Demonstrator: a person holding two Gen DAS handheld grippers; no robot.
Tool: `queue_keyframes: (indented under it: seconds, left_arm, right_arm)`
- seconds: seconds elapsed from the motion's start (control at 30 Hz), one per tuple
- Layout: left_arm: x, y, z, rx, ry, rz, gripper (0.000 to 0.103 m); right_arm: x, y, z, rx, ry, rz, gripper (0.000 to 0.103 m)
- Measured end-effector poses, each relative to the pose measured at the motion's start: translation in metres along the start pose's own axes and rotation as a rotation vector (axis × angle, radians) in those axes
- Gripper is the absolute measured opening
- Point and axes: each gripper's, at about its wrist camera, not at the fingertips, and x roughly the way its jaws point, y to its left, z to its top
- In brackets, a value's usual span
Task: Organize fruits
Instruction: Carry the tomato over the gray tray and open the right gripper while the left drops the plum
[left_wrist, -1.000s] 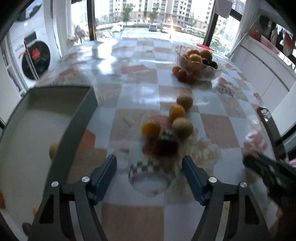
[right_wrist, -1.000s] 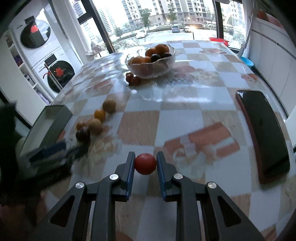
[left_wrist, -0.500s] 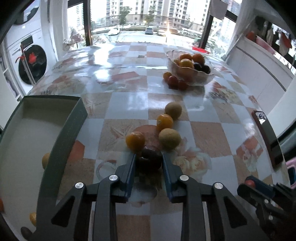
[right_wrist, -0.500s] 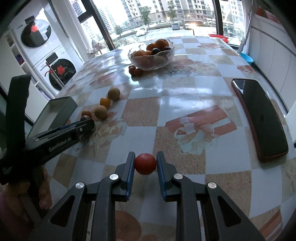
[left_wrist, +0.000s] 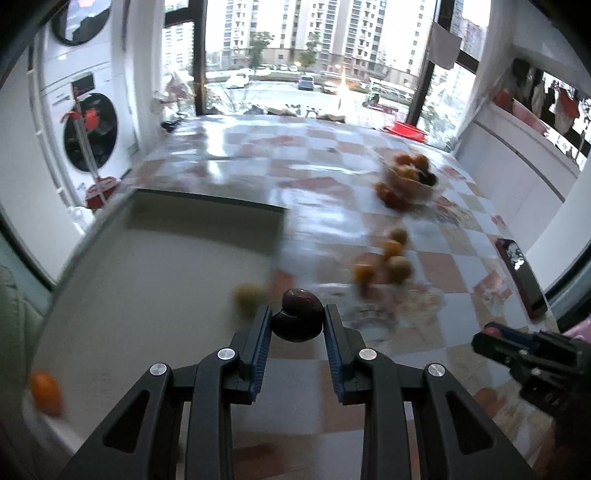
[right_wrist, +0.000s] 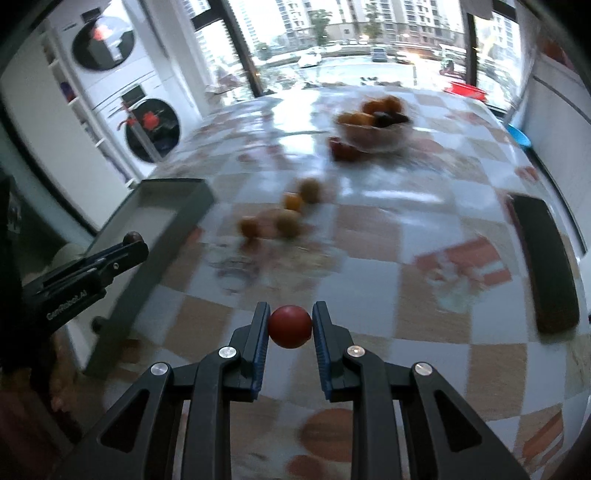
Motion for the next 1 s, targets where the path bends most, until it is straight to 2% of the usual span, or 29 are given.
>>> queue_keyframes:
  seconds: [0.23, 0.4, 0.53, 0.73, 0.77, 0.8, 0.83, 0.87, 0.9, 0.93, 0.97, 1.0]
  left_arm:
    - [-0.016, 0.066, -0.007, -0.027, -0.044, 0.095, 0.03]
    - [-0.003, 0.098, -0.018, -0.086, -0.023, 0.121, 0.03]
    - [0.005, 0.115, -0.024, -0.121, -0.003, 0.125, 0.03]
    - [0.012, 0.119, -0.03, -0.12, -0.001, 0.155, 0.03]
    - [0.012, 0.119, -0.031, -0.115, 0.002, 0.161, 0.03]
    - [0.014, 0.117, -0.032, -0.108, 0.005, 0.165, 0.031]
    - [0.013, 0.119, -0.033, -0.104, 0.005, 0.166, 0.031]
    - [0.012, 0.12, -0.033, -0.106, -0.002, 0.173, 0.045]
    - [0.01, 0.121, -0.033, -0.113, -0.02, 0.194, 0.073]
    - [0.005, 0.123, -0.034, -0.124, -0.054, 0.219, 0.083]
    - [-0.002, 0.125, -0.034, -0.135, -0.11, 0.232, 0.088]
    - [-0.009, 0.126, -0.034, -0.143, -0.158, 0.228, 0.088]
  right_arm:
    - [0.016, 0.072, 0.016, -0.087, 0.039, 0.073, 0.026]
    - [0.038, 0.129, 0.025, -0.176, 0.073, 0.108, 0.026]
    - [0.057, 0.161, 0.03, -0.203, 0.101, 0.139, 0.026]
    - [0.087, 0.184, 0.031, -0.218, 0.17, 0.149, 0.028]
    - [0.089, 0.185, 0.031, -0.22, 0.179, 0.148, 0.034]
    - [0.09, 0.186, 0.03, -0.222, 0.186, 0.142, 0.049]
    - [0.091, 0.185, 0.03, -0.221, 0.187, 0.133, 0.051]
    - [0.089, 0.183, 0.03, -0.216, 0.179, 0.13, 0.052]
    - [0.087, 0.181, 0.031, -0.207, 0.176, 0.141, 0.054]
    - [0.083, 0.177, 0.032, -0.193, 0.168, 0.147, 0.056]
    - [0.08, 0.174, 0.033, -0.183, 0.161, 0.133, 0.074]
    - [0.078, 0.171, 0.034, -0.173, 0.153, 0.116, 0.086]
